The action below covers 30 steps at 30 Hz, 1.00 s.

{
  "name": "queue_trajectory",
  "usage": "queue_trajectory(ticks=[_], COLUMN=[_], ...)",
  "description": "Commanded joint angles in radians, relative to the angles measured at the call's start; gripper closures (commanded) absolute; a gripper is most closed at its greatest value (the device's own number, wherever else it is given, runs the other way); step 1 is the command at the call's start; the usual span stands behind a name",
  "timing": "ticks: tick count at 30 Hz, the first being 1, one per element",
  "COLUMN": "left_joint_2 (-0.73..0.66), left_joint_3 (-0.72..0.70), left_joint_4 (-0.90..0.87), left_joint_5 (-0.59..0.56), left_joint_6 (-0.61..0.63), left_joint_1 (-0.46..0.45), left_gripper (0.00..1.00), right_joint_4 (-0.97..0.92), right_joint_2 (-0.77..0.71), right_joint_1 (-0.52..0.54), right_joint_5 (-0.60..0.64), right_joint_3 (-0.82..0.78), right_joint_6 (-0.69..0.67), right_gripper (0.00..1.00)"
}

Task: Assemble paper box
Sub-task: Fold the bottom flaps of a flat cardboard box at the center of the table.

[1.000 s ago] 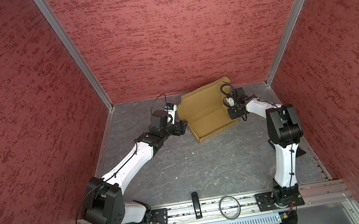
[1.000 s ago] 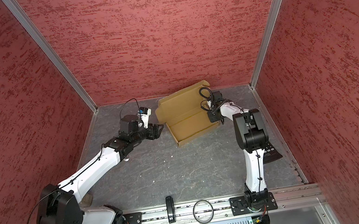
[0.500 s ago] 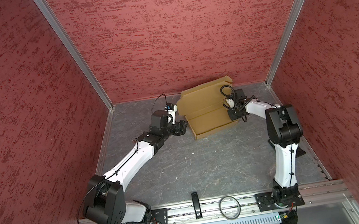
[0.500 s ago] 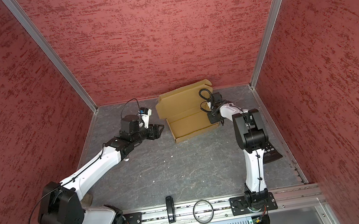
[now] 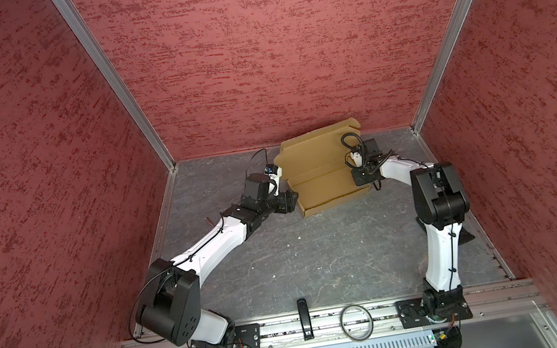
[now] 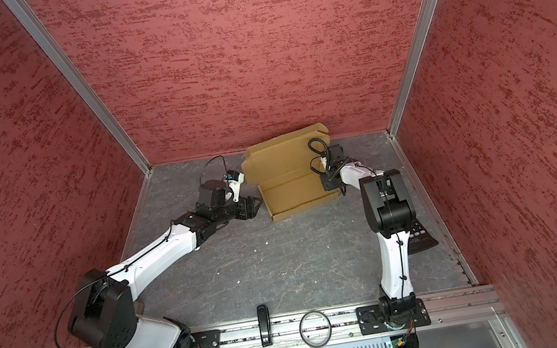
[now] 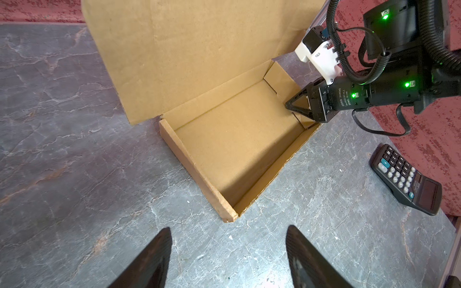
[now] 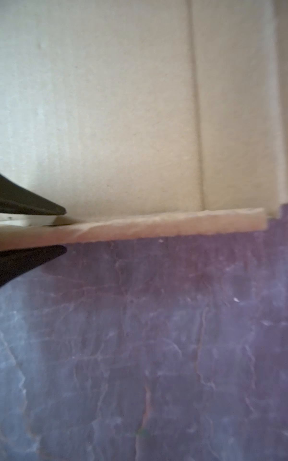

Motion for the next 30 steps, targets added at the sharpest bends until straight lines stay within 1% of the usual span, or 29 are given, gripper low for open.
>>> queue_trajectory(ticks=[1,8,23,30], left_joint_2=[-0.008,-0.005,-0.01,-0.005], left_joint_3=[-0.016,-0.021,-0.03,-0.036], left_joint_4=[0.028,0.04,0.034,0.039], left_joint_5=[0.002,0.001,-0.011,-0.013], left_joint_6=[-0.009,-0.017,-0.01,-0.013], left_joint_1=[-0.003,-0.001,0.006,0.012], left_gripper=[0.27,0.27,0.27,0.27], right_joint_4=[0.069,0.053,-0.021,-0.043], right_joint_2=[-0.001,0.008,0.076,0.097], right_joint_1=[0.006,0.006,0.01,0.014], right_joint_5=[0.017,0.019,0.037,0.054], right_joint_3=[-0.002,0.02,0.132,0.143], right_joint_6=[0.038,0.039,0.023,0.015], right_gripper=[0.77,0.78,0.83,0.84])
